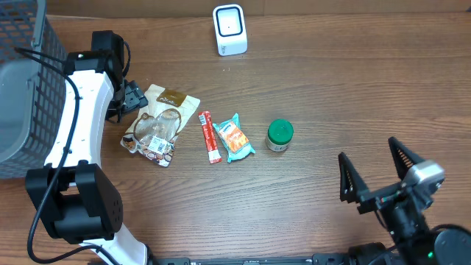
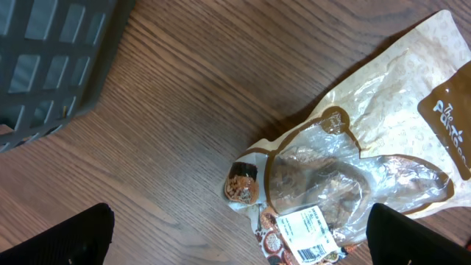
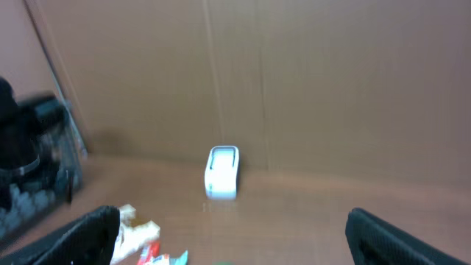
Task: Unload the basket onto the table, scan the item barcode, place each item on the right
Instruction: 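Raise the right gripper and move it toward the green-capped jar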
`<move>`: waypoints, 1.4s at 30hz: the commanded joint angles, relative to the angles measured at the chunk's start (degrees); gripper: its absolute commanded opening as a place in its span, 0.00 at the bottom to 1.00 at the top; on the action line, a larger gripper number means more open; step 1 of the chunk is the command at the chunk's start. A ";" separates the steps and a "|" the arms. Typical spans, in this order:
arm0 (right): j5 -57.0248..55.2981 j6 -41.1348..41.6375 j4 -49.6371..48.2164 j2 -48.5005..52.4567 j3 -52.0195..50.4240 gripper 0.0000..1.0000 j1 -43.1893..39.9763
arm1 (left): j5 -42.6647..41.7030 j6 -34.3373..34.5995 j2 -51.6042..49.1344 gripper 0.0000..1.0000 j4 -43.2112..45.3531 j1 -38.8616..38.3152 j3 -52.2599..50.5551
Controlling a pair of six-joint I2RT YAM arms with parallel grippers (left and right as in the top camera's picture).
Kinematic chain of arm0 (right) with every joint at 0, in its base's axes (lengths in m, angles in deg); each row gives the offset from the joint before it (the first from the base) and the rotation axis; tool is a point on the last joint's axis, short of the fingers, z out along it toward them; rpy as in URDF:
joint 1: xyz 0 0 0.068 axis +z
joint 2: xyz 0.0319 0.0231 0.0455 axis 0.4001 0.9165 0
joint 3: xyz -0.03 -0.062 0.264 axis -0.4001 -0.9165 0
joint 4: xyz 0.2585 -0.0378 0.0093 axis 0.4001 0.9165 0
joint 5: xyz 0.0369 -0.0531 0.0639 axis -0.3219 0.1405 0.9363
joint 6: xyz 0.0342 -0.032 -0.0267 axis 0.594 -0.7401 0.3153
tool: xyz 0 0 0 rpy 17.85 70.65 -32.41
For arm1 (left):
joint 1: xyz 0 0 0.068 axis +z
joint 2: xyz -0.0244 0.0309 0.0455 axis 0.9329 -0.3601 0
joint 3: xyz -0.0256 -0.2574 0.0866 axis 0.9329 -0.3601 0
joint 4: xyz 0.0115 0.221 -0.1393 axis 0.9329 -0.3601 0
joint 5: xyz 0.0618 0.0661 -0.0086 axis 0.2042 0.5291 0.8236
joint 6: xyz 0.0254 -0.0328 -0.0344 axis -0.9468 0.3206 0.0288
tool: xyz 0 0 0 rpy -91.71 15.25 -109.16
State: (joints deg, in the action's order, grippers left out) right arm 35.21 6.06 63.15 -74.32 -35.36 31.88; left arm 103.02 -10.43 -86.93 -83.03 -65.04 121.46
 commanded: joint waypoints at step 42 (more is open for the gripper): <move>11.10 9.62 14.78 49.29 16.06 0.48 -0.02 | 0.76 -0.02 0.46 1.00 -0.13 -0.09 1.11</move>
State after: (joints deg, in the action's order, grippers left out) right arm 51.23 13.12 77.70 -25.01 -20.41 31.88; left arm 102.99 -10.43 -86.93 -83.05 -65.04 121.48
